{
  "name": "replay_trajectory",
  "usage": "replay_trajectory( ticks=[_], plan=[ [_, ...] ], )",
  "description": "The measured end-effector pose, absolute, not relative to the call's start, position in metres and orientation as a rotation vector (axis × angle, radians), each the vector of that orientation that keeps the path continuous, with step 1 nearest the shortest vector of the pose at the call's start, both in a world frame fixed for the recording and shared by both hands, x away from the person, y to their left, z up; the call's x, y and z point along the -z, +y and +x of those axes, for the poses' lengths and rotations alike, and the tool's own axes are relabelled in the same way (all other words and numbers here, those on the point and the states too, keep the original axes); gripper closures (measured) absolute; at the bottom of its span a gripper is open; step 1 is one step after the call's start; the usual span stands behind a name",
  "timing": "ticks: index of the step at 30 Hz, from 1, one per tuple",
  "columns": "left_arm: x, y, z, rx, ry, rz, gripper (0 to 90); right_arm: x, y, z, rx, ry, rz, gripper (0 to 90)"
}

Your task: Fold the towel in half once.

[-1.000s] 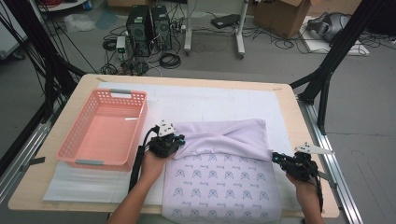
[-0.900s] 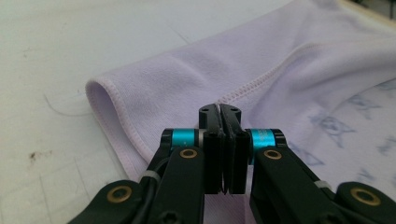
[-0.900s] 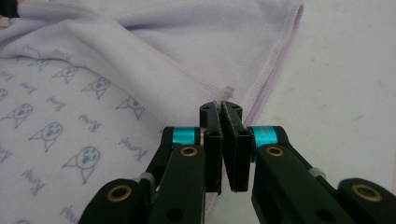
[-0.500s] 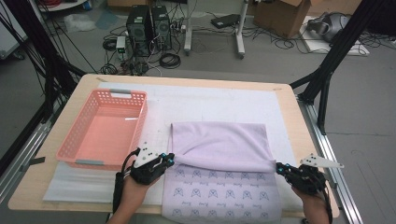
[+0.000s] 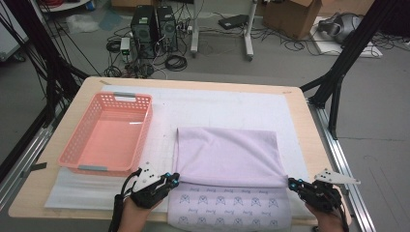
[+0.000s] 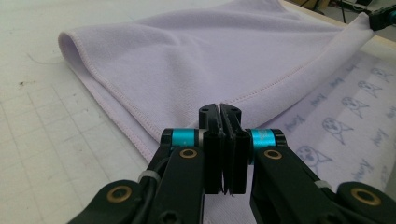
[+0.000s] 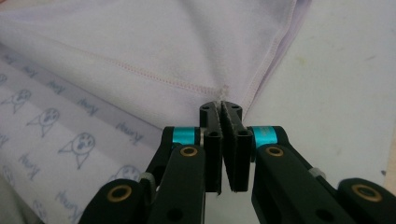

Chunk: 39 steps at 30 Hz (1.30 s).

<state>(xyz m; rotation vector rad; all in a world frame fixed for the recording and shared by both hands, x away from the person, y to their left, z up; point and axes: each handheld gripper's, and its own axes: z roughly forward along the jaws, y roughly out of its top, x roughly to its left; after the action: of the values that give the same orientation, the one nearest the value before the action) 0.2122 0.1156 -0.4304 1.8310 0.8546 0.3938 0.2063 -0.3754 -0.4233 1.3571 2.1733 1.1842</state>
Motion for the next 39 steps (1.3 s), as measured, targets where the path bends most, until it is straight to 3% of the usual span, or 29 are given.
replay_trajectory(
  ticks=[18, 19, 20, 21, 23, 28, 31, 39],
  plan=[
    [0.437, 0.144, 0.173, -0.324, 0.863, 1.861, 89.5, 0.429, -0.383, 0.160, -1.203, 2.241, 1.343, 87.2],
    [0.438, 0.143, 0.175, -0.331, 0.870, 1.860, 89.4, 0.428, -0.382, 0.161, -1.217, 2.243, 1.341, 85.8],
    [0.437, 0.142, 0.178, -0.335, 0.876, 1.860, 87.7, 0.426, -0.380, 0.162, -1.210, 2.254, 1.319, 77.0],
    [0.437, 0.141, 0.181, -0.341, 0.883, 1.852, 84.1, 0.424, -0.378, 0.163, -1.208, 2.257, 1.318, 67.0],
    [0.435, 0.140, 0.187, -0.356, 0.895, 1.838, 74.5, 0.420, -0.379, 0.164, -1.187, 2.232, 1.314, 59.4],
    [0.434, 0.137, 0.212, -0.330, 0.956, 1.812, 55.4, 0.413, -0.390, 0.168, -1.202, 2.108, 1.360, 56.9],
    [0.432, 0.130, 0.230, -0.324, 0.972, 1.807, 51.2, 0.410, -0.391, 0.179, -1.175, 2.060, 1.375, 59.1],
    [0.431, 0.108, 0.296, -0.317, 1.056, 1.847, 58.2, 0.411, -0.373, 0.245, -1.136, 2.033, 1.380, 65.6]
  ],
)
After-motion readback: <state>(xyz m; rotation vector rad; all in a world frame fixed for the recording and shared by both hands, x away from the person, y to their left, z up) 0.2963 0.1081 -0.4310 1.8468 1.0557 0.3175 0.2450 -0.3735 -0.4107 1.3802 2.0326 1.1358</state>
